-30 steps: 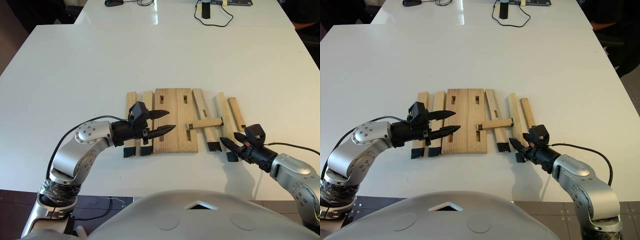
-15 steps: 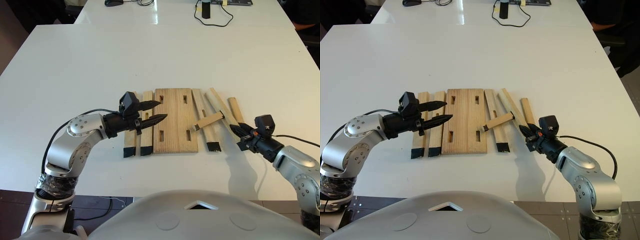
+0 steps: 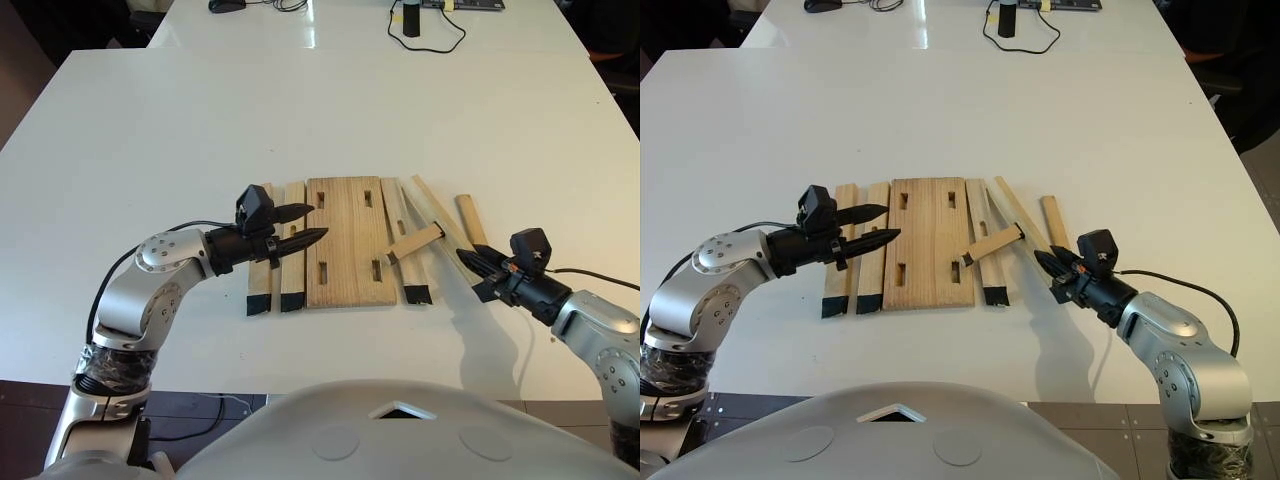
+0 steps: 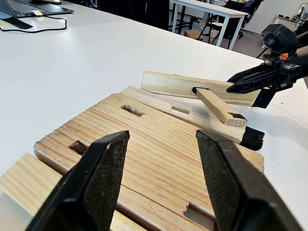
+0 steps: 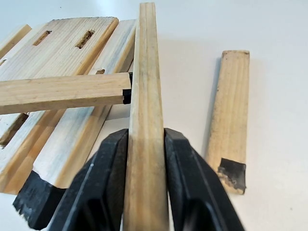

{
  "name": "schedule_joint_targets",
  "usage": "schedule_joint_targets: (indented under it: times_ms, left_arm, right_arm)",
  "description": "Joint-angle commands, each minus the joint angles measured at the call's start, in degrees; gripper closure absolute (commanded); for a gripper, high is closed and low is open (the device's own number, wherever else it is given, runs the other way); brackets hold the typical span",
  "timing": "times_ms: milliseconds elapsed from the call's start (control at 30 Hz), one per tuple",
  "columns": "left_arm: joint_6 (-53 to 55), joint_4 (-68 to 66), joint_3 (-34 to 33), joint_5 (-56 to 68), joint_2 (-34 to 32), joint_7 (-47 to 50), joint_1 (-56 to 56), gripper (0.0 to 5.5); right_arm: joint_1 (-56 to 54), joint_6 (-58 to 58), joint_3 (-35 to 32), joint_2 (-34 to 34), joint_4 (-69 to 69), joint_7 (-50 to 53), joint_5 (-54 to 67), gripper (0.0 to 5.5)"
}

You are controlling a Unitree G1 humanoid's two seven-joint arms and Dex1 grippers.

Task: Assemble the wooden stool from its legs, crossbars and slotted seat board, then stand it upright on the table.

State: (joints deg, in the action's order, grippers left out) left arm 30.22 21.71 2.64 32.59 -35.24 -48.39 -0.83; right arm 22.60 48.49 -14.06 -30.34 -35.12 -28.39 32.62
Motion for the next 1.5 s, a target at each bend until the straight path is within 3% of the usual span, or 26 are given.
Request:
schedule_joint_targets:
  times_ms: [33, 200, 367, 533, 700, 867, 1100, 1500]
  left_arm:
    - [-0.6, -0.8, -0.3, -0.4, 0.2, -0.3, 0.6, 2.91]
    - [1.0, -2.9, -1.6, 1.7, 2.1, 0.5, 2.0, 2.91]
    - [8.5, -8.6, -8.4, 13.8, 8.0, 3.6, 7.3, 2.91]
    - [17.1, -13.3, -14.8, 34.9, 14.0, 6.4, 13.7, 2.91]
    - [22.3, -11.7, -14.4, 52.5, 18.3, 10.1, 17.9, 2.91]
    - [23.2, -11.4, -13.0, 64.2, 22.2, 14.1, 22.4, 2.91]
    - [23.6, -4.9, -8.8, 73.4, 23.9, 16.4, 24.4, 2.91]
    - [25.4, -6.4, -6.3, 73.9, 20.3, 13.3, 28.4, 2.91]
  right_arm:
    - [-0.4, -0.9, -0.9, 0.6, 0.6, -0.3, 1.3, 4.47]
    - [-4.1, 2.5, -7.2, 5.6, -0.3, 0.8, 15.2, 4.47]
    - [-9.0, 3.1, -12.7, 9.1, 1.9, 7.8, 44.9, 4.49]
    - [-9.6, -1.2, -7.9, 10.0, -0.9, 11.1, 66.8, 4.49]
    - [-14.6, -5.2, -1.7, 10.9, -3.3, 12.5, 78.8, 4.49]
    - [-23.1, -8.1, 4.8, 14.0, -1.1, 11.1, 80.4, 4.49]
    - [-21.4, -6.3, 12.6, 15.3, 0.5, 9.8, 80.4, 4.49]
    - [-20.7, 1.1, 13.5, 4.7, 3.2, -0.6, 80.4, 4.49]
